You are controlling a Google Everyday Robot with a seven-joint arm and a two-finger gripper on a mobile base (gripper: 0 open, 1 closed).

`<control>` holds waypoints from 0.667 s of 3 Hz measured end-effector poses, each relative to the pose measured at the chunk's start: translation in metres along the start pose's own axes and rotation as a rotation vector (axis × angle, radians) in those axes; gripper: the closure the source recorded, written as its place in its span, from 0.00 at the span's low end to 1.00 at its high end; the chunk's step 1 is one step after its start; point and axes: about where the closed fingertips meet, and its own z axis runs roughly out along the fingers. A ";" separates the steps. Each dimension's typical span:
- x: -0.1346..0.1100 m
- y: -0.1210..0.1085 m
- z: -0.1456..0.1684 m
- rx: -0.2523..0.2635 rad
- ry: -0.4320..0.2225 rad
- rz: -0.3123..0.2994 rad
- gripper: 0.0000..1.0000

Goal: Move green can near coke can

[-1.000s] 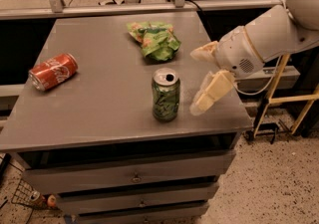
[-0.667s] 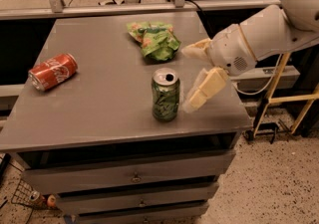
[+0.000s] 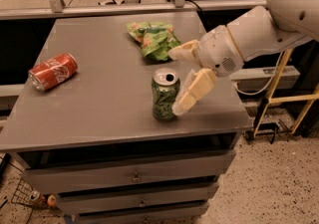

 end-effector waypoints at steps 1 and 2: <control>-0.001 0.004 0.012 -0.036 0.013 0.004 0.16; -0.001 0.006 0.021 -0.060 0.018 0.007 0.39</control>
Offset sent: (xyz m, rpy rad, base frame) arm -0.0066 0.0213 -0.0182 -0.0240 0.0617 0.0541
